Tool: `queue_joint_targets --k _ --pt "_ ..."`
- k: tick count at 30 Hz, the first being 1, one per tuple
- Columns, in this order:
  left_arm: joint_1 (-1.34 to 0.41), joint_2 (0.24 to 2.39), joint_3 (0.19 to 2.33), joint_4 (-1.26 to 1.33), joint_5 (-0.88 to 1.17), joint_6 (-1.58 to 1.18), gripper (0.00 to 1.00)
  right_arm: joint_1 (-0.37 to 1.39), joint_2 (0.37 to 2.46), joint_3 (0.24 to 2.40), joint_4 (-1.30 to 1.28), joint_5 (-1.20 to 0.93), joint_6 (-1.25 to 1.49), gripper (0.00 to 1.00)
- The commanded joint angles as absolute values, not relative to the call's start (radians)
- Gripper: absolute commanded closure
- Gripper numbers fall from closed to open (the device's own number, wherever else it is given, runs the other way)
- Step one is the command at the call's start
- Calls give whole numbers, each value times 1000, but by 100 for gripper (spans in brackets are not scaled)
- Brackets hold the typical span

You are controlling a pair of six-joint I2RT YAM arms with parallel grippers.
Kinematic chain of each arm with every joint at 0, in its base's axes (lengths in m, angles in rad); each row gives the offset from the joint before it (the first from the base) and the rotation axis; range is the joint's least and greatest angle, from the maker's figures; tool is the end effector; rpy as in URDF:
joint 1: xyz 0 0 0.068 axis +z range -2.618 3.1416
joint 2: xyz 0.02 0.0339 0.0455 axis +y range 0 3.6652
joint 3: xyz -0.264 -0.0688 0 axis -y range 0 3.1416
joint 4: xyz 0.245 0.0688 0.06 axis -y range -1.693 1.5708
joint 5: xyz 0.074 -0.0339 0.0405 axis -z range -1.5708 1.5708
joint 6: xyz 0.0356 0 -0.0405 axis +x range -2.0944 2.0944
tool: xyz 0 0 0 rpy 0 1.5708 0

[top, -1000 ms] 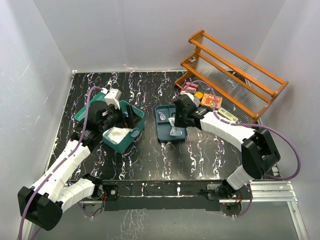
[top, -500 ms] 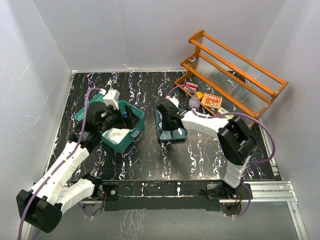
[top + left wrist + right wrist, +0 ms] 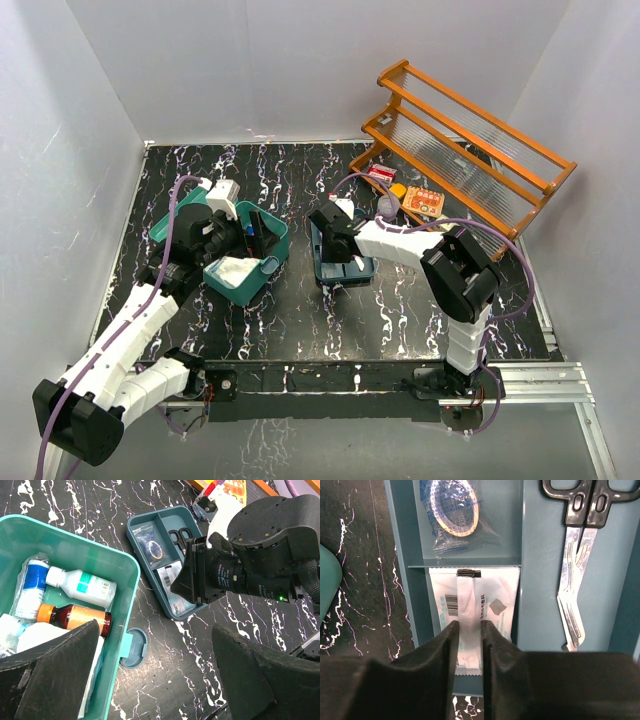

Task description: Organize the medicine kit

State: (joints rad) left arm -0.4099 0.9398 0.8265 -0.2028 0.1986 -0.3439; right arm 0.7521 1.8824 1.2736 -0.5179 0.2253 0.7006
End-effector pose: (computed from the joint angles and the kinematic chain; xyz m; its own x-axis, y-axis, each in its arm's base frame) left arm 0.1971 -0.0933 0.3247 -0.4581 -0.1613 -0.8741 0.4336 0.8179 -0.3782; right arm 0.2851 0.2558 0.1757 -0.8882 0.0296 -0.4585 -0.0304 0.9920 0.1228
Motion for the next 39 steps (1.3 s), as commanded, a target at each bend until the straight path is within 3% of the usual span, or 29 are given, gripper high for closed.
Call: queue_joint_targets --k 1,7,24,39 --pt "-414 922 856 -210 193 -341 7 757 1854 1318 -491 247 698 72" --pt "-414 922 855 -212 192 -339 7 756 1813 1304 -489 272 683 67" --pt "-414 925 855 -212 191 -341 7 763 1953 1357 -537 264 635 76" --pt "-413 962 936 -397 43 -321 5 761 1759 1342 -527 386 616 69"
